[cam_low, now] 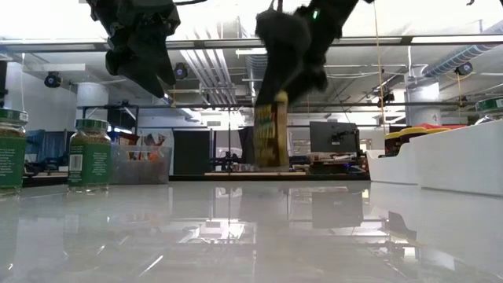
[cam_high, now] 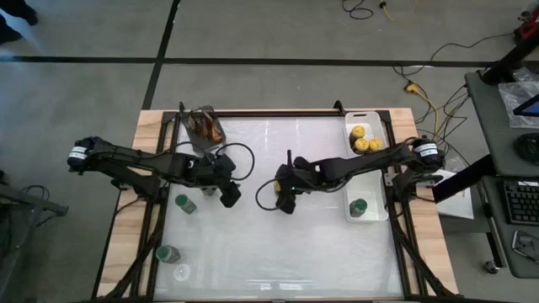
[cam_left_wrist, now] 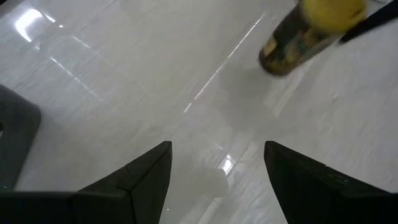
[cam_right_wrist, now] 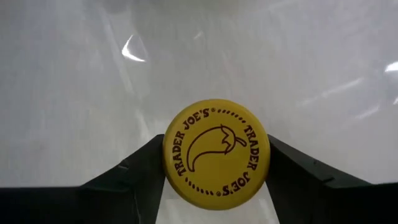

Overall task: Sort spices by type
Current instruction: Put the yellow seasoning bottle into the top white bin

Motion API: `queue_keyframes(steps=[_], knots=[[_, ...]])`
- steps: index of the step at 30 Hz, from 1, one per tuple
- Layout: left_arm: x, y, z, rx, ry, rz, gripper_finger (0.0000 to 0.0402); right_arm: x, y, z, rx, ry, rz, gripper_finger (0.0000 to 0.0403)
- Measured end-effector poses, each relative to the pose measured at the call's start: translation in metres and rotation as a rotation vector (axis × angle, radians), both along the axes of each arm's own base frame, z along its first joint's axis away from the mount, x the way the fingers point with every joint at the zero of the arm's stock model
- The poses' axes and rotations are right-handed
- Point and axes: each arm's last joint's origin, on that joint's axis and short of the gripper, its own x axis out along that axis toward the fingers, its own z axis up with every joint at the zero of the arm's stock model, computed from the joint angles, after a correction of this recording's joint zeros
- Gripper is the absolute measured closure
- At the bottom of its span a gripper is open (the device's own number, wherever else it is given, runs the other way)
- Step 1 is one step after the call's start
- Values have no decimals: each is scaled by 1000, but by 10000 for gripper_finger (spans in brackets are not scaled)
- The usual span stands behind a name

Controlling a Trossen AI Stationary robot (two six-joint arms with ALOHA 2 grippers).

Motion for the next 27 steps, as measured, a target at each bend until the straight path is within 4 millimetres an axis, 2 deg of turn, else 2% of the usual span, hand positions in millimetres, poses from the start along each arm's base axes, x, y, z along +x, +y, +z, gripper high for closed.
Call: queue_keyframes(steps=[3,6,14,20,24,27], knots=[[0,0,0,-1,1,-1,162,-9,-3,24,-72,33,90,182],[0,-1,0,-1,2,-4,162,-27,-7,46,-138,63,178,182],[-1,-4,0,5,8,-32,162,-109,-28,108,-226,111,253,182],[0,-5,0,5,3,-33,162,-172,-37,128,-426,324,452,182],[0,-5,0,6,3,-33,162,-203,-46,134,-519,447,384,181],[0,-4,0,5,-1,-30,162,-218,-53,137,-516,421,330,179]])
